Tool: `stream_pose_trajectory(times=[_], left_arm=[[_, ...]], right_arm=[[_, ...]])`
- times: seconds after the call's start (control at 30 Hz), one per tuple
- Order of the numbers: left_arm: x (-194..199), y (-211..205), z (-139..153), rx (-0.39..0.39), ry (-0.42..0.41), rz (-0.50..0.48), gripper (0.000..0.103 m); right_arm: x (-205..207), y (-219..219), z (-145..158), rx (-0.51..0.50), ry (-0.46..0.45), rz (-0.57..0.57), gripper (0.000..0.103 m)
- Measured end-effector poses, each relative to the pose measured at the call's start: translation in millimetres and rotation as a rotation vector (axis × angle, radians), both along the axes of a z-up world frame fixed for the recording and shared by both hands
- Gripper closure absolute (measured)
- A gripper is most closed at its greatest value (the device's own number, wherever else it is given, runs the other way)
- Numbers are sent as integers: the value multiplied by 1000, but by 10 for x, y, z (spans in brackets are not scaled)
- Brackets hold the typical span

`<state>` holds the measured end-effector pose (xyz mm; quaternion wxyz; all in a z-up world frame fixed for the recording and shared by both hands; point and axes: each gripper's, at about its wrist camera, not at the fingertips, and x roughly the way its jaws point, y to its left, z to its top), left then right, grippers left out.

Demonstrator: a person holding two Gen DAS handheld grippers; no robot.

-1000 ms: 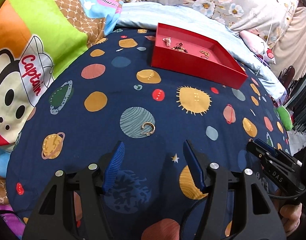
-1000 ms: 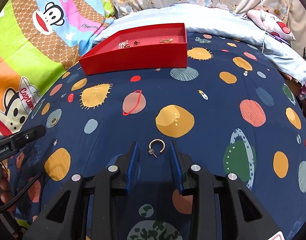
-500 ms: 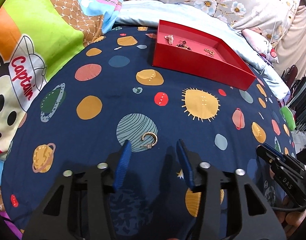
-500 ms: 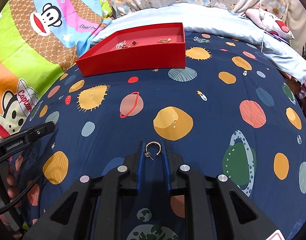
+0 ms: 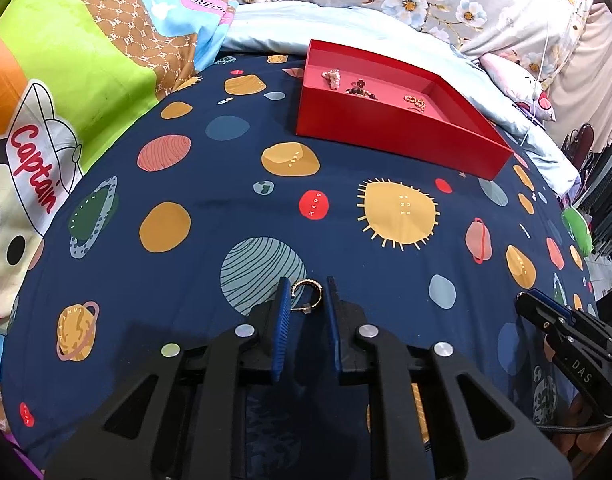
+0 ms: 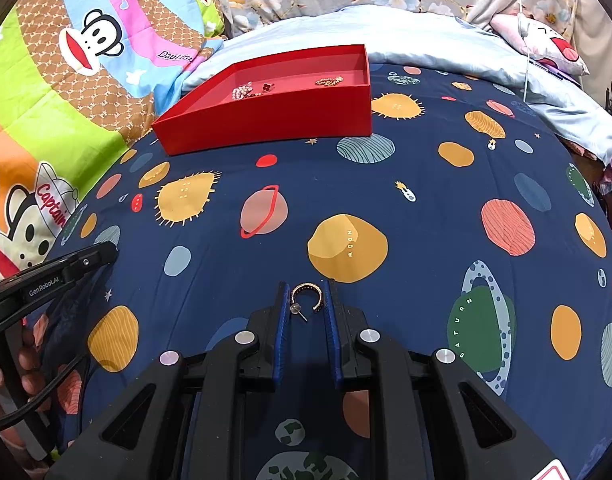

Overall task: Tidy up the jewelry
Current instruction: 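Carry both earrings over the red tray with both tools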

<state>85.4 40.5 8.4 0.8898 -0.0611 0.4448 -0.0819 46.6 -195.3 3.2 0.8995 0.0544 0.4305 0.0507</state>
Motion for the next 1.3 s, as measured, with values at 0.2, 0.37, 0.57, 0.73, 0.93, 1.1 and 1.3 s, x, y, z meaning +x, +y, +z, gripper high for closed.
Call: stream_pose_trajectory(times=[0.2, 0.37, 0.57, 0.73, 0.93, 1.1, 1.3], left_arm=[[-12, 3, 30, -14, 2, -3, 87], [-19, -9, 107, -22, -12, -10, 87], [6, -29, 229, -31, -36, -19, 87], [53, -75, 357, -36, -64, -30, 87], [156, -199, 496, -29, -94, -55, 87], [232, -290, 558, -29, -103, -70, 87], [306, -381, 602, -29, -108, -84, 87]], right_arm=[[7, 0, 5, 5, 0, 0, 87], [10, 29, 33, 13, -4, 5, 87], [9, 39, 113, 19, -24, 13, 87], [37, 10, 220, 21, -49, 15, 87], [137, -34, 352, 17, -82, 15, 87], [204, -47, 422, 18, -100, 15, 87], [253, -41, 458, 22, -111, 22, 87]])
